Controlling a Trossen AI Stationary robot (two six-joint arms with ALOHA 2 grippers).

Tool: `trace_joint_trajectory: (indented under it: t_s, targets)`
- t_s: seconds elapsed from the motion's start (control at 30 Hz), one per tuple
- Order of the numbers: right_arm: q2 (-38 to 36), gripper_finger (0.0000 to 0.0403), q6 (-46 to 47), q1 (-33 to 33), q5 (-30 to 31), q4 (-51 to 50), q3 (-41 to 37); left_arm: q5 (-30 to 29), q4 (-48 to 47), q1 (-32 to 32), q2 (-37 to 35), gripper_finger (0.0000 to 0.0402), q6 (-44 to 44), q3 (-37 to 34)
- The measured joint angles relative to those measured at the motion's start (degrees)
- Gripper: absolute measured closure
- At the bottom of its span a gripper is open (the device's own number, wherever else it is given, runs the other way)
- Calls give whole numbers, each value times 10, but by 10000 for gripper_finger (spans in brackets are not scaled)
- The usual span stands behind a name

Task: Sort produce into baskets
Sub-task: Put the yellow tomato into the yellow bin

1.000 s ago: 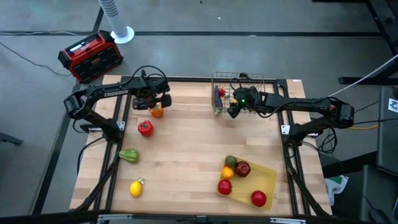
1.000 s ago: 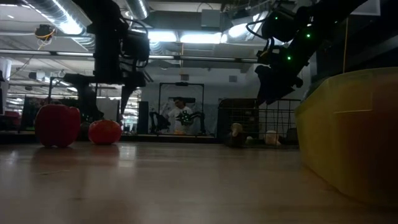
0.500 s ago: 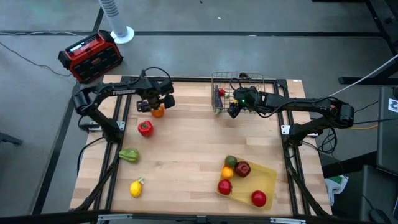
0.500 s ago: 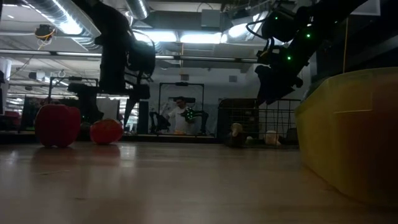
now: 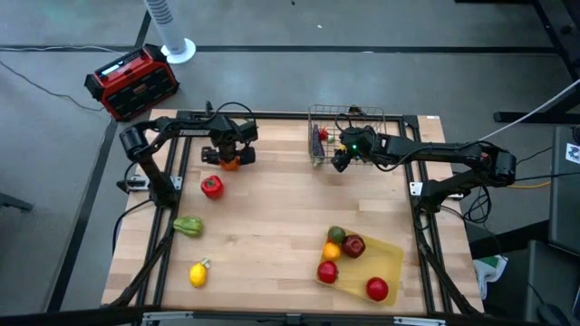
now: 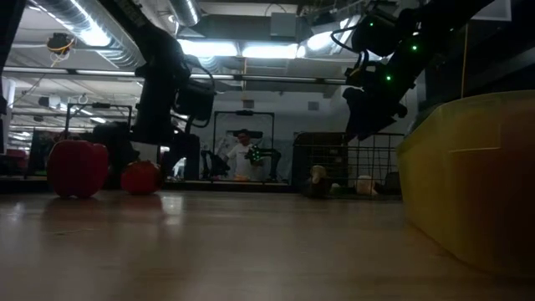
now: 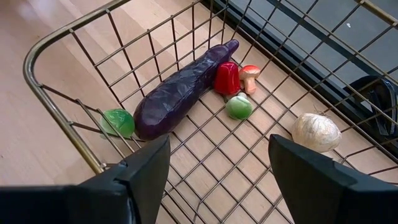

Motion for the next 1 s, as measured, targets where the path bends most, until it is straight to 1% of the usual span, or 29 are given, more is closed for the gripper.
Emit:
trace_joint_trajectory:
  t_s: [0.13, 0.3, 0.37, 0.53, 0.63, 0.83, 1.0]
  targets:
    - [0, 134, 0, 0, 0, 0, 0, -5, 2, 0, 0, 31, 25, 0]
    - [0, 134, 0, 0, 0, 0, 0, -6, 18, -3, -1, 33, 84, 0]
    - [0, 134, 0, 0, 0, 0, 0, -6, 33, -5, -1, 42, 104, 0]
    - [0, 134, 0, 0, 0, 0, 0, -6, 80, -18, -2, 83, 154, 0]
    - [0, 134, 0, 0, 0, 0, 0, -3, 108, -35, -2, 93, 175, 0]
    - [0, 134, 0, 0, 0, 0, 0, 44, 174, -90, -2, 84, 199, 0]
    - [0, 134, -3, 0, 0, 0, 0, 96, 267, -154, -2, 86, 193, 0]
